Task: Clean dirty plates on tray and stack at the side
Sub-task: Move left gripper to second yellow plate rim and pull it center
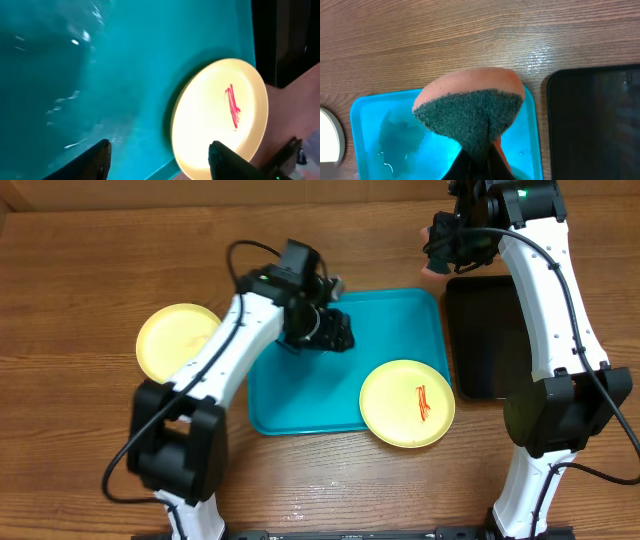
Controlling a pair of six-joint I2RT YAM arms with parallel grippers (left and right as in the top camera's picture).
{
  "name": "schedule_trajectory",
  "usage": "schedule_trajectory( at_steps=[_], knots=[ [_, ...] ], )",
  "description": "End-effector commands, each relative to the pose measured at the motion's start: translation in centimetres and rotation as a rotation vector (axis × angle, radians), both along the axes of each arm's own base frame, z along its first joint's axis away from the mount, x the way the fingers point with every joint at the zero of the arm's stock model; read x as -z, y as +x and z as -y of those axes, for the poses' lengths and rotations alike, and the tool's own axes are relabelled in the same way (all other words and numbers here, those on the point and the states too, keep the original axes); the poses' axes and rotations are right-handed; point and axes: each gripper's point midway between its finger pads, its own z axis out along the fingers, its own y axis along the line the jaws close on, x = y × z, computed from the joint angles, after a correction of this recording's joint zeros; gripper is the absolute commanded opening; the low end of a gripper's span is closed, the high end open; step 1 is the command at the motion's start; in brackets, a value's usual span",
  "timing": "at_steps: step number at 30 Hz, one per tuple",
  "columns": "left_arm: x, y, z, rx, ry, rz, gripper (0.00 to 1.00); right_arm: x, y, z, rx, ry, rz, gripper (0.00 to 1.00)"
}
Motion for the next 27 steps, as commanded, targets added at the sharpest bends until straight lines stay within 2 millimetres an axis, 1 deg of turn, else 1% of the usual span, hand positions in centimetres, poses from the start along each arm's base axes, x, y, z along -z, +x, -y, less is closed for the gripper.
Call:
schedule_trajectory(
  at_steps=[1,3,6,8,10,13,14,15,16,18,20,21,22,23,24,27],
  knots=[
    [2.2,-2.1,3.2,0.058,-0.048,-0.115,0.61,-1.7,-0.1,0.2,0.008,0.003,0.041,0.04],
    [3.2,-3.3,4.2,0.091,-0.031,-0.147,0.61,-1.7,-0.1,0.2,0.008,0.003,0.041,0.04],
    [4.0,-5.1,5.2,0.135,0.008,-0.173,0.62,-1.7,-0.1,0.2,0.008,0.003,0.041,0.04],
    [4.7,-6.3,5.2,0.157,0.07,-0.187,0.63,-1.7,-0.1,0.2,0.008,0.003,0.04,0.04],
    [5.3,-7.1,5.1,0.171,0.118,-0.198,0.64,-1.7,-0.2,0.2,0.008,0.002,0.037,0.04],
    [6.0,-7.8,5.2,0.184,0.143,-0.217,0.62,-1.7,-0.2,0.2,0.008,0.002,0.036,0.04],
    [6.5,-8.0,5.2,0.188,0.152,-0.231,0.57,-1.7,-0.2,0.2,0.008,0.002,0.036,0.04],
    [7.0,-8.2,5.2,0.191,0.159,-0.241,0.56,-1.7,-0.2,0.2,0.008,0.002,0.036,0.04],
    [7.7,-8.4,5.3,0.197,0.167,-0.254,0.52,-1.7,-0.2,0.2,0.008,0.002,0.036,0.04],
    [8.2,-8.5,5.3,0.197,0.173,-0.265,0.5,-1.7,-0.2,0.2,0.008,0.002,0.035,0.04],
    [8.6,-8.5,5.3,0.186,0.177,-0.275,0.49,-1.6,-0.3,0.2,0.008,0.002,0.033,0.04],
    [8.8,-8.4,5.3,0.184,0.178,-0.275,0.45,-1.6,-0.3,0.2,0.008,0.002,0.033,0.04],
    [8.9,-8.3,5.4,0.183,0.178,-0.274,0.43,-1.6,-0.3,0.2,0.008,0.002,0.033,0.04],
    [8.9,-8.3,5.4,0.183,0.177,-0.273,0.4,-1.6,-0.3,0.2,0.008,0.001,0.033,0.04],
    [8.9,-8.2,5.4,0.182,0.178,-0.268,0.34,-1.6,-0.3,0.2,0.008,0.002,0.033,0.04],
    [9.0,-8.0,5.2,0.167,0.191,-0.264,0.28,-1.6,-0.3,0.2,0.008,0.002,0.033,0.04]
  ],
)
